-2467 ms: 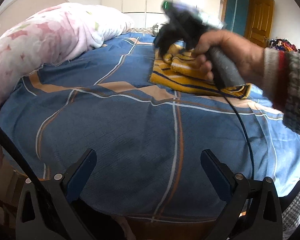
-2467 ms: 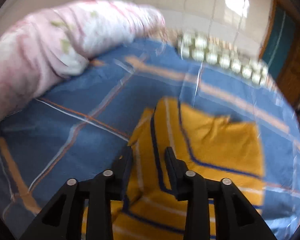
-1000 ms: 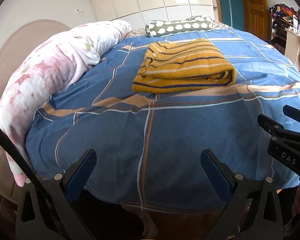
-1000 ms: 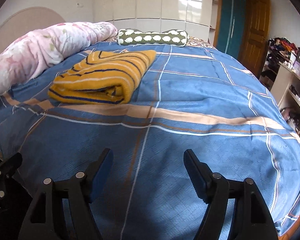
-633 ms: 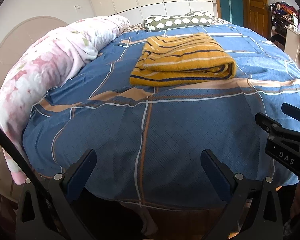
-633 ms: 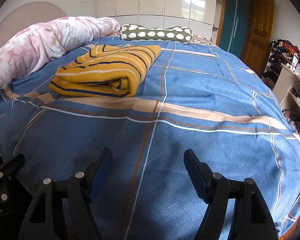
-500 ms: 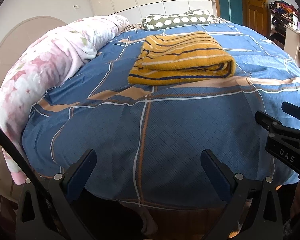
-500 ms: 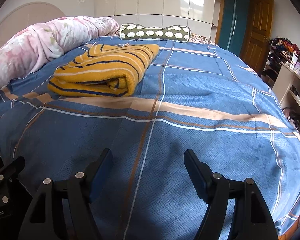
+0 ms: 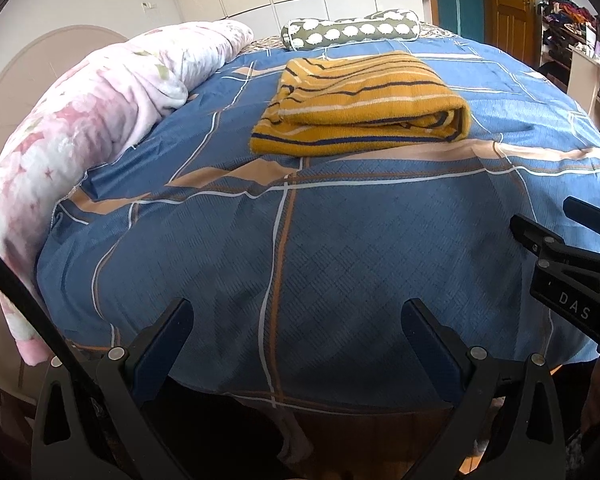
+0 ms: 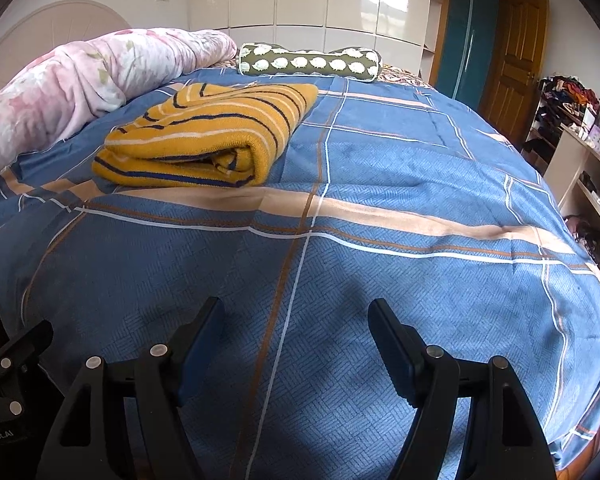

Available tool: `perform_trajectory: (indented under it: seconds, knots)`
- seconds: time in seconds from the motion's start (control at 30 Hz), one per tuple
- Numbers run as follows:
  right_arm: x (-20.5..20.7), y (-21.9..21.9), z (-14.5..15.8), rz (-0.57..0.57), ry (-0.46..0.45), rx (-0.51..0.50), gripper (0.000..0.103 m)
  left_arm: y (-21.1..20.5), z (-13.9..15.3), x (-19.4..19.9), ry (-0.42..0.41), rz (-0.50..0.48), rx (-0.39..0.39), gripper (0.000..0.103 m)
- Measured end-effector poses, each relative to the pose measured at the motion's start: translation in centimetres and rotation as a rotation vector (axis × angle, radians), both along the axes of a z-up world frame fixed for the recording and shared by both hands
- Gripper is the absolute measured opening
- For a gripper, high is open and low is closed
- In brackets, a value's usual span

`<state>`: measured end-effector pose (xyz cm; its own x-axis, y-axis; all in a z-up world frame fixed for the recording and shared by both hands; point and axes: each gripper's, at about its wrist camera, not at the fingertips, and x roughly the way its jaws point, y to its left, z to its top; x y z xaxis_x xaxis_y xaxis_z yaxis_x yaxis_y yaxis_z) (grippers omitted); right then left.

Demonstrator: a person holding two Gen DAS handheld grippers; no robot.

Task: Fold small clothes

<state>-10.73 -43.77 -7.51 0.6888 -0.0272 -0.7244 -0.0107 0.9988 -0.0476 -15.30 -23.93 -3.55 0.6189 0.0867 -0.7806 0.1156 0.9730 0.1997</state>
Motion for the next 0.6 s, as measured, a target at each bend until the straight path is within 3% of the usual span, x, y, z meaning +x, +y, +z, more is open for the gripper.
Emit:
perform_trajectory:
  seconds: [0.6]
  knots:
    - [-0.01,0.17,-0.37,0.000,0.008,-0.011,0.079,-0.04,-0.80,0.15,0.030,0.002,-0.011,0.103]
